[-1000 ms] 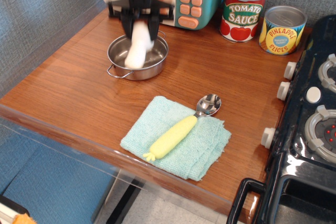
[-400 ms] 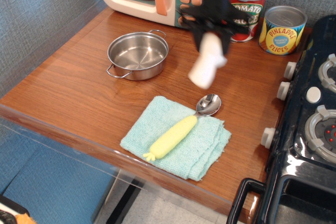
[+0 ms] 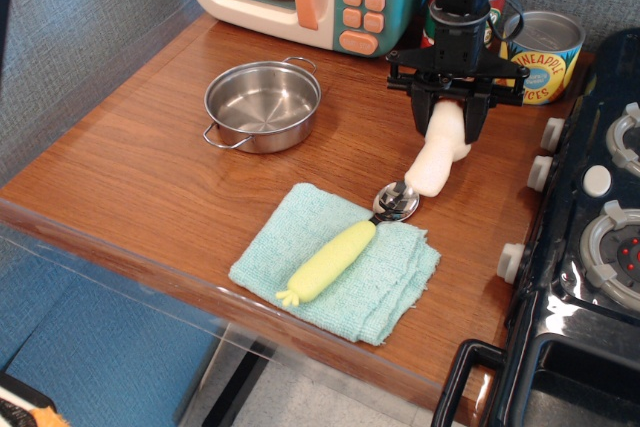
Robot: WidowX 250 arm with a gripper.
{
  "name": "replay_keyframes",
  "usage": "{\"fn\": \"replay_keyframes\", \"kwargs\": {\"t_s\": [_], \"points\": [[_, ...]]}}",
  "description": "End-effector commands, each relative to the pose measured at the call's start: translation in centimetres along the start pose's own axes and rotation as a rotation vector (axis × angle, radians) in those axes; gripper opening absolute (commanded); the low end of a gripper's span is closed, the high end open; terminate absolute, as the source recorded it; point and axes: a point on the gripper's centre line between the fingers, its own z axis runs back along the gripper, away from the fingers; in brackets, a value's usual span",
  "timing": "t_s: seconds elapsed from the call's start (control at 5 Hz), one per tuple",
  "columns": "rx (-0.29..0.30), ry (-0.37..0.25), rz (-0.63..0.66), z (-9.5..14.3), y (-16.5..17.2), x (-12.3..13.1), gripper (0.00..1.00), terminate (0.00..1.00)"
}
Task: Place the mushroom above the spoon
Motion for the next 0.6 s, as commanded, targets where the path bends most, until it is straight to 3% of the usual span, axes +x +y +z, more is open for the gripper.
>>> {"fn": "replay_keyframes", "kwargs": {"t_s": [0.0,0.4], "points": [[-0.009,-0.082,-0.03,4.2,0.1,0.3,1.0,0.0],[-0.009,-0.154,-0.018,9.0,0.1,0.2,1.0,0.0]]}}
